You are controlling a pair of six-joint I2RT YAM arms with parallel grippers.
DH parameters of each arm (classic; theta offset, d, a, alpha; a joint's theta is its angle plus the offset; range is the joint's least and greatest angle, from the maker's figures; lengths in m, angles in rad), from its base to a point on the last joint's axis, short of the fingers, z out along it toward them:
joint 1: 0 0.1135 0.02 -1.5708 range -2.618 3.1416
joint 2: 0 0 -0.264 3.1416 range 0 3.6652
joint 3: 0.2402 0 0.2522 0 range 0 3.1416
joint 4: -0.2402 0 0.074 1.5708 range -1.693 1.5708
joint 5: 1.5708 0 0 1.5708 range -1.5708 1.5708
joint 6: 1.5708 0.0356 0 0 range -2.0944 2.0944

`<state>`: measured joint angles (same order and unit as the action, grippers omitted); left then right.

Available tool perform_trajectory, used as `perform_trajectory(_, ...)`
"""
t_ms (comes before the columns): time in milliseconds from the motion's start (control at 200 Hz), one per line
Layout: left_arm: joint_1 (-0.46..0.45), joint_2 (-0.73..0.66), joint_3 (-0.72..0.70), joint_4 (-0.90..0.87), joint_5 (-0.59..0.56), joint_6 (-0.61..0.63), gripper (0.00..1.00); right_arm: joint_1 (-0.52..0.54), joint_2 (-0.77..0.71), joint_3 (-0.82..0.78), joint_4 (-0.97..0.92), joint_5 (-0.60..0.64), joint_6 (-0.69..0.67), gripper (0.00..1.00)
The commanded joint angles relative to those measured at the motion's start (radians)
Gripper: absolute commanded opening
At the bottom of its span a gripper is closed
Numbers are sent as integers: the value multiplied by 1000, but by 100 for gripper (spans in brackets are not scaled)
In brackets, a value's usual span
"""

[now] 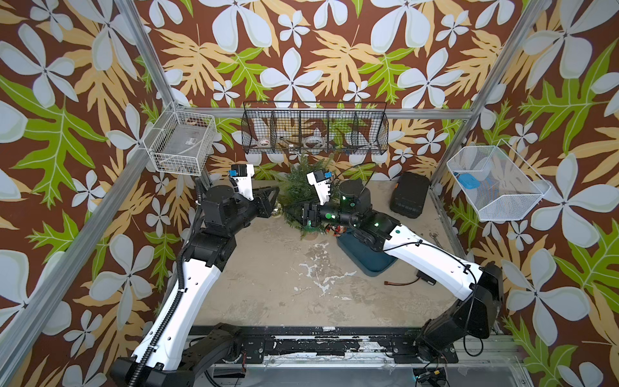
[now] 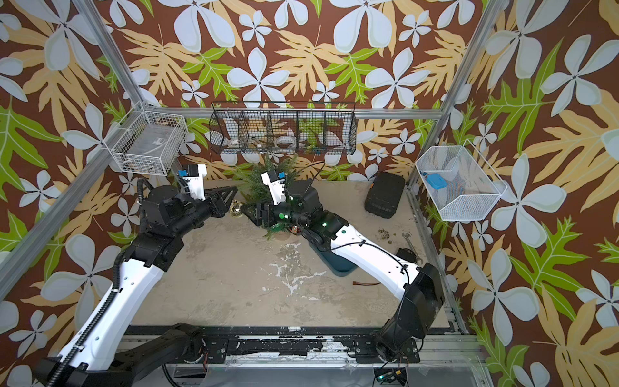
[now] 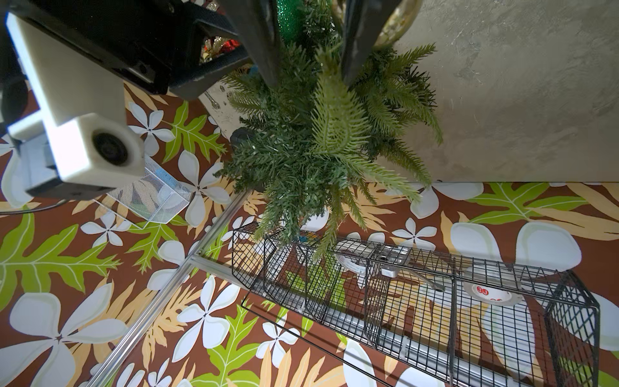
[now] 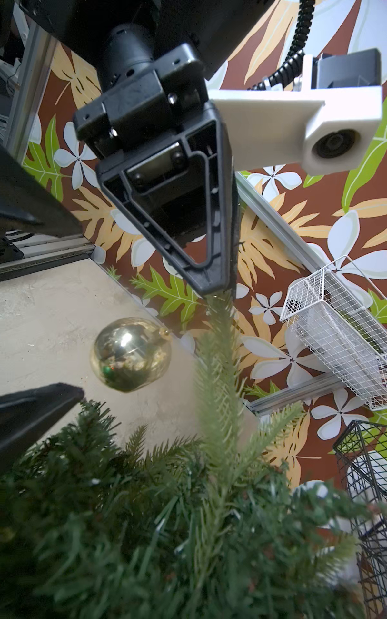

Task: Decorate the small christmas tree with ornaments
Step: Hang an ornament on the christmas tree, then reset both arms

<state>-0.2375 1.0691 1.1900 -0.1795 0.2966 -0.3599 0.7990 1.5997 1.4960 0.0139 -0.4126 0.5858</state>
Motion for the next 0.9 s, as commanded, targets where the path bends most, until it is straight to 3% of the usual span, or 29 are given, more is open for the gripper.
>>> perform_trajectory(0, 2, -6, -2, 17, -2, 6, 36, 0, -9, -1, 23, 16, -12, 72)
perform_trajectory(220, 3, -19, -19, 11, -14, 10, 39, 0, -14, -5, 23, 23, -12, 72)
perform_trajectory(385, 3, -32, -29, 9, -32, 13, 48, 1, -18, -6, 22, 28, -15, 72)
perform_trajectory(591, 2, -48, -29, -2, -50, 20, 64, 1, -29, -6, 8, 38, -27, 71)
perform_trajectory(841, 1, -94, -43, -27, -89, 34, 97, 0, -68, -4, -39, 81, -72, 75)
perform_trajectory(896, 2, -101, -43, -37, -101, 37, 99, -1, -77, 1, -54, 91, -84, 76)
